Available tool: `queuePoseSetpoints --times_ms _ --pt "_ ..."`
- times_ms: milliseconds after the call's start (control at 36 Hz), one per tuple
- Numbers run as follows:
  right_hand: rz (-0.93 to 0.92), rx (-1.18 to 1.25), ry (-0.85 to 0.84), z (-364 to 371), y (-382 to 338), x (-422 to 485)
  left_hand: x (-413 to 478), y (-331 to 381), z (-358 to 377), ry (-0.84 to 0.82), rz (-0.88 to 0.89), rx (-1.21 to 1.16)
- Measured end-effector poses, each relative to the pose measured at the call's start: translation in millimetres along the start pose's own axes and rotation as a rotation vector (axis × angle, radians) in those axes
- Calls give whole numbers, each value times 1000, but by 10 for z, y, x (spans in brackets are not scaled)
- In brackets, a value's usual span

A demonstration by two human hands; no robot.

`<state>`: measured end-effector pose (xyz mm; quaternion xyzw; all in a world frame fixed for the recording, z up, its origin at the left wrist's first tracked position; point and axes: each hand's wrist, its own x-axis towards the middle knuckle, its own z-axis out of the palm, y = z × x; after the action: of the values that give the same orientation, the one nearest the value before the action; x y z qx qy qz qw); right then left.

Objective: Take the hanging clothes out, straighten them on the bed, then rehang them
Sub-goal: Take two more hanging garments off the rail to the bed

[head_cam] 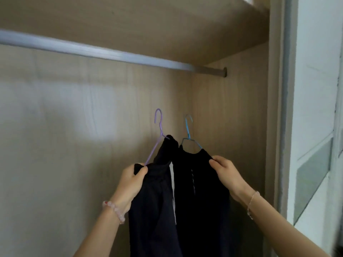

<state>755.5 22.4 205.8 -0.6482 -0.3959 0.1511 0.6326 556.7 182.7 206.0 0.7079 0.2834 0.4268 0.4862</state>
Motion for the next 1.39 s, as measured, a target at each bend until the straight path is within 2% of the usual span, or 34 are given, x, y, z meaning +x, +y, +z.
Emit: queuePoseSetpoints --times_ms 139,278,444,611,833,1000,1139,1389 --pt "66 111 24 35 506 -737 -790 -509 18 41 -60 -37" --pt "66 50 54 165 847 -1332 -1464 -903 28 61 -159 6" --pt "169 73 50 276 1199 -1830 -2138 -1234 -109 87 -283 44" --pt "215 64 70 396 1283 -2166 -2531 -1375 -305 84 -320 63" --pt "191 66 223 364 1014 -2553 -2712 -1300 -563 8 -259 39" --pt "178 37 405 442 834 -3084 -2826 -1330 -744 -121 -214 -29" --pt "288 119 534 861 759 -3849 -3176 -1536 -878 -249 -174 -59" --pt "507 11 916 1728 628 -5629 -4036 -1720 -1467 -714 -130 -57"
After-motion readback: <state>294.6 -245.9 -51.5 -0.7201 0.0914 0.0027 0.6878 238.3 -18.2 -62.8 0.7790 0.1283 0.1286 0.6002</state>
